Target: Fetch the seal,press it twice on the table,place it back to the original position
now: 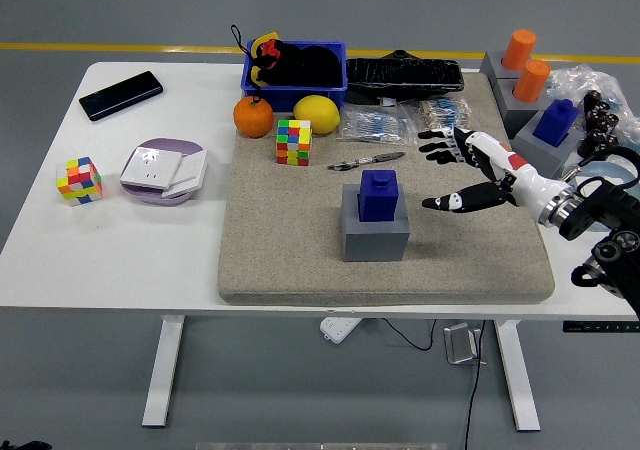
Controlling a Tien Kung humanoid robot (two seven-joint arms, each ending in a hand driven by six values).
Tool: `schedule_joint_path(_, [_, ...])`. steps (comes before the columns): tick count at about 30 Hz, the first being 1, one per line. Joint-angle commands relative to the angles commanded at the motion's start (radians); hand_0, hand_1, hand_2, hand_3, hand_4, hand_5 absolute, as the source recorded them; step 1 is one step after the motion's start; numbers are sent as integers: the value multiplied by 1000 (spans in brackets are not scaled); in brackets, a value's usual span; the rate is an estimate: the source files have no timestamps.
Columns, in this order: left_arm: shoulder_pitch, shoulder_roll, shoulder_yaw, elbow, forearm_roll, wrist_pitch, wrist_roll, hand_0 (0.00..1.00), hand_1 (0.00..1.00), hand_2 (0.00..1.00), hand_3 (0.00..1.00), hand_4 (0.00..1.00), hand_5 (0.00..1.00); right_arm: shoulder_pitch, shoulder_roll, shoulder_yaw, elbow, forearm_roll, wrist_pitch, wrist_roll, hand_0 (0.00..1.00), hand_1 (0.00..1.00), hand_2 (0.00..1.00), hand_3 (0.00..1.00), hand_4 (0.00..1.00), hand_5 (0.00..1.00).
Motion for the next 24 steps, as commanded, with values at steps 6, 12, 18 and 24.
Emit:
schedule_joint_path(6, [1,-2,-5,0,5,-1,2,724,694,682,749,690,249,15,4,-58,21,27,-16,8,841,780,789,881,998,2])
schedule_joint_path(12, [-2,-3,-1,-1,1,-2,1,724,693,682,750,690,250,34,17,-98,17,48,-52,27,838,770,785,869,998,2])
schedule_joint_path(18, [-4,-5,-8,-1,12,-3,3,724,694,682,750,691,250,61,31,-143,-10,77,-87,59,816,746,770,844,998,2])
schedule_joint_path(24, [-2,-4,-17,-2,24,-4,6,724,694,682,750,691,248,75,39,-179,-29,96,-103,76,812,733,745,813,998,2])
